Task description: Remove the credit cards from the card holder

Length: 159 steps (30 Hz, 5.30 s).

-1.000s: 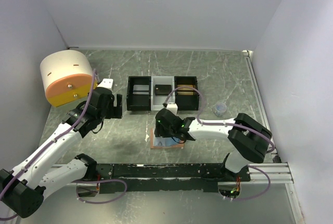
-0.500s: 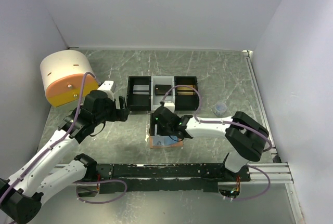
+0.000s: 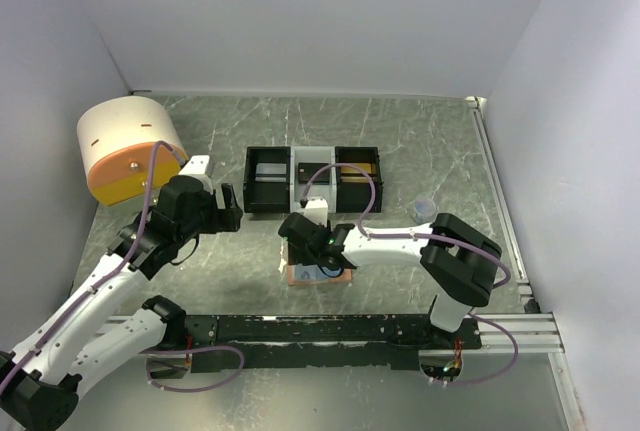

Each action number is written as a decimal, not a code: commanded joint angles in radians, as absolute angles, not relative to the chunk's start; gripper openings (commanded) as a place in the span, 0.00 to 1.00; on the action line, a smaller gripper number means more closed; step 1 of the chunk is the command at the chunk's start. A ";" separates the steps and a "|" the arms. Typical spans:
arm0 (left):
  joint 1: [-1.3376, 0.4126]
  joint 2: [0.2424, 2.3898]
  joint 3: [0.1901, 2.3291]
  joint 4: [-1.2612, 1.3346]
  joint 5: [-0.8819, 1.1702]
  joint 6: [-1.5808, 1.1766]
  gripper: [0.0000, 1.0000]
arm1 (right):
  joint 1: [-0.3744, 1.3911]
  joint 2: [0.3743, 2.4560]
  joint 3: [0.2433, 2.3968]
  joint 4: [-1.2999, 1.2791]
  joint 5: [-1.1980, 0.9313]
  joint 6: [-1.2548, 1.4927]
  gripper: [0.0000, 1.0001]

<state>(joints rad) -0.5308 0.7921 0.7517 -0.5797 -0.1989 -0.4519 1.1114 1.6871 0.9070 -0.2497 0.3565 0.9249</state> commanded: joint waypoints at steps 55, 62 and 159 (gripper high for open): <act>-0.675 0.639 0.486 -0.337 -0.075 -0.810 0.82 | 1.091 1.730 0.877 -0.370 0.354 0.929 0.74; -0.674 0.541 0.511 -0.428 -0.141 -0.816 0.84 | 1.128 1.780 0.928 -0.414 0.409 0.959 0.63; -0.958 1.183 0.288 0.475 0.138 -0.923 0.38 | 0.916 1.536 0.602 0.023 -0.065 0.941 0.54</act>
<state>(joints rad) -0.9474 1.1797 0.2588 0.3981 0.1036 -0.9428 0.9150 1.5284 0.6338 0.1028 -0.0299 0.9348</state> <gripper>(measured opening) 0.366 0.545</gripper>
